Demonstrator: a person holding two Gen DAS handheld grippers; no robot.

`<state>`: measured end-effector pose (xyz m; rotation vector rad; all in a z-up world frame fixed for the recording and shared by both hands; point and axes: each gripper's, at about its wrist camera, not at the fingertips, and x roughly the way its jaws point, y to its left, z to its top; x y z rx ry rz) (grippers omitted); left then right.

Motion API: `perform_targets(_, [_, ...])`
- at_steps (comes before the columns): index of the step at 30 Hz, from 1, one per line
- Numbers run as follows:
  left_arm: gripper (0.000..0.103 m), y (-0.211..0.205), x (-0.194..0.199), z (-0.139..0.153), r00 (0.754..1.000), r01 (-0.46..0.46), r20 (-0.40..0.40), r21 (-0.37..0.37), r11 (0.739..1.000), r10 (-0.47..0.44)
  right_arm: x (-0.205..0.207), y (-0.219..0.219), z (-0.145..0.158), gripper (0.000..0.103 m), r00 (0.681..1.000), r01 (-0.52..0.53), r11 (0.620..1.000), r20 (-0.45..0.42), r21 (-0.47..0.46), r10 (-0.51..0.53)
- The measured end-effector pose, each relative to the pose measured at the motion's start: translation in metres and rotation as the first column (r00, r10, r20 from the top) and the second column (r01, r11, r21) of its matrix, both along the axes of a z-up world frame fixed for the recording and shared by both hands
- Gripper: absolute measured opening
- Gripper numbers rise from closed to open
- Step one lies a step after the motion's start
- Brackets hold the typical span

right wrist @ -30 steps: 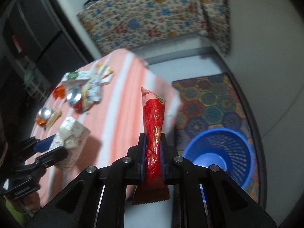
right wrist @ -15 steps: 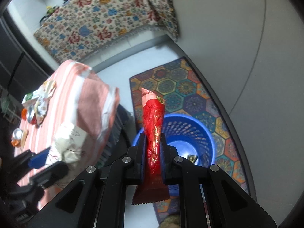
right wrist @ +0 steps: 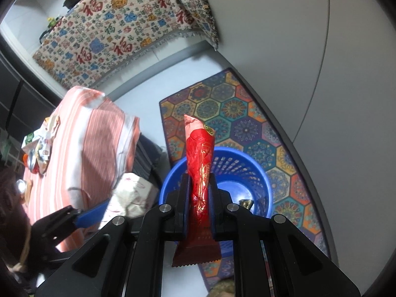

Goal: Collect trash
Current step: 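Drop the red wrapper and floral box into the blue wastebasket with both grippers, then move both open grippers back over the table toward the remaining trash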

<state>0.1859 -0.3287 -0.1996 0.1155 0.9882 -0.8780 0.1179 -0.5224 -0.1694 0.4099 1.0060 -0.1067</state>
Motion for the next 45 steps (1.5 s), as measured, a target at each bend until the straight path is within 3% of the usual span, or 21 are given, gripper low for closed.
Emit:
perform_targets(2, [0.051,-0.004,0.001,-0.006,1.000,-0.003,0.003,0.006,1.000,0.003,0.000,-0.002,0.001,0.024,1.000,0.015,1.000,0.007,-0.008,-0.015])
perform_targets(3, [0.067,-0.006,0.004,-0.010,1.000,-0.011,-0.001,0.013,1.000,0.011,0.001,-0.001,0.001,0.035,1.000,0.025,1.000,0.010,-0.008,-0.025])
perform_targets(4, [0.069,-0.006,0.006,-0.012,1.000,-0.018,0.002,0.005,1.000,0.018,0.001,-0.003,0.002,0.051,0.999,0.035,0.999,0.016,-0.006,-0.035])
perform_targets(8, [0.069,-0.003,0.006,-0.009,1.000,-0.024,0.018,-0.008,1.000,0.024,-0.002,-0.009,0.008,0.056,0.998,0.061,0.998,0.037,-0.016,-0.060])
perform_targets(13, [0.069,0.012,-0.006,0.016,0.995,-0.039,0.090,-0.016,0.999,0.040,-0.004,-0.006,0.022,0.065,0.995,0.071,0.996,0.080,-0.060,-0.066])
perform_targets(17, [0.069,0.042,-0.019,0.045,0.986,-0.064,0.155,-0.024,0.998,0.067,-0.002,0.004,0.033,0.082,0.992,0.073,0.992,0.114,-0.107,-0.061])
perform_targets(25, [0.071,0.129,-0.033,0.077,0.957,-0.188,0.226,-0.005,0.982,0.185,0.003,0.049,0.054,0.090,0.982,0.041,0.980,0.187,-0.194,-0.004])
perform_targets(32, [0.071,0.227,-0.032,0.070,0.912,-0.350,0.251,0.069,0.934,0.324,0.011,0.152,0.059,0.095,0.952,-0.140,0.965,0.238,-0.222,0.193])
perform_targets(35, [0.071,0.266,-0.032,0.064,0.890,-0.415,0.250,0.091,0.905,0.383,0.016,0.214,0.051,0.096,0.916,-0.278,0.931,0.226,-0.238,0.332])
perform_targets(40, [0.071,0.323,-0.028,0.051,0.847,-0.508,0.251,0.127,0.852,0.468,0.022,0.298,0.028,0.097,0.840,-0.464,0.836,0.155,-0.291,0.520])
perform_targets(45, [0.071,0.359,-0.024,0.045,0.824,-0.550,0.263,0.156,0.820,0.502,0.031,0.343,0.010,0.097,0.811,-0.522,0.791,0.104,-0.319,0.576])
